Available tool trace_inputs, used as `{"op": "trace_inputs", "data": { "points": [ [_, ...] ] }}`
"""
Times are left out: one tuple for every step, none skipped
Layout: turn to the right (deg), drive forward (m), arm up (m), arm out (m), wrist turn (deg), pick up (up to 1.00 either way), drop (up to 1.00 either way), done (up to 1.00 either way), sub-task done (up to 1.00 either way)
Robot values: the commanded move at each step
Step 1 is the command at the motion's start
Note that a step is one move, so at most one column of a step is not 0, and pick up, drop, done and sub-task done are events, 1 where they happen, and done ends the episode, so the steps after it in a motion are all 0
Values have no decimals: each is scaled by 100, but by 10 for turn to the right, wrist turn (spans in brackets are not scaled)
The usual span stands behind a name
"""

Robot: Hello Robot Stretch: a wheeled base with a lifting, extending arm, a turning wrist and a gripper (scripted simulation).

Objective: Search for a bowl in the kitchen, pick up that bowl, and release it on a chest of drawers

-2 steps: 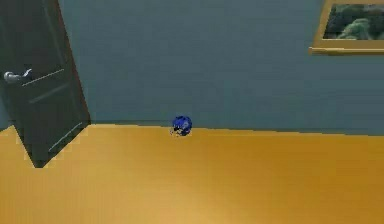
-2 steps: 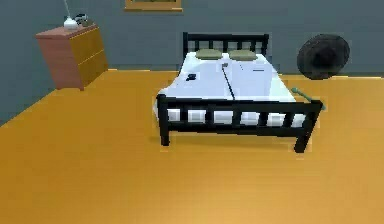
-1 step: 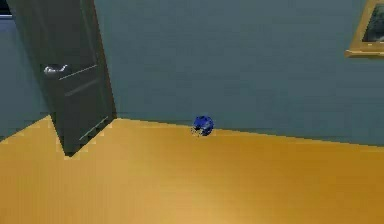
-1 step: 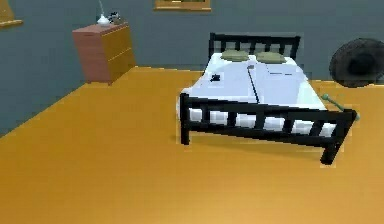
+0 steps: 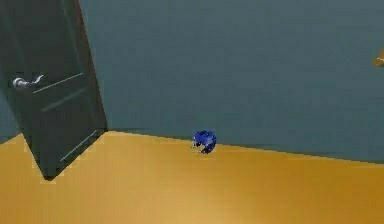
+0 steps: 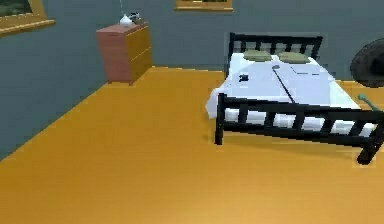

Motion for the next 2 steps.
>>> {"op": "trace_inputs", "data": {
  "points": [
    [-90,0,0,0,0,0,0,0,0],
    [0,10,0,0,0,0,0,0,0]
  ]
}}
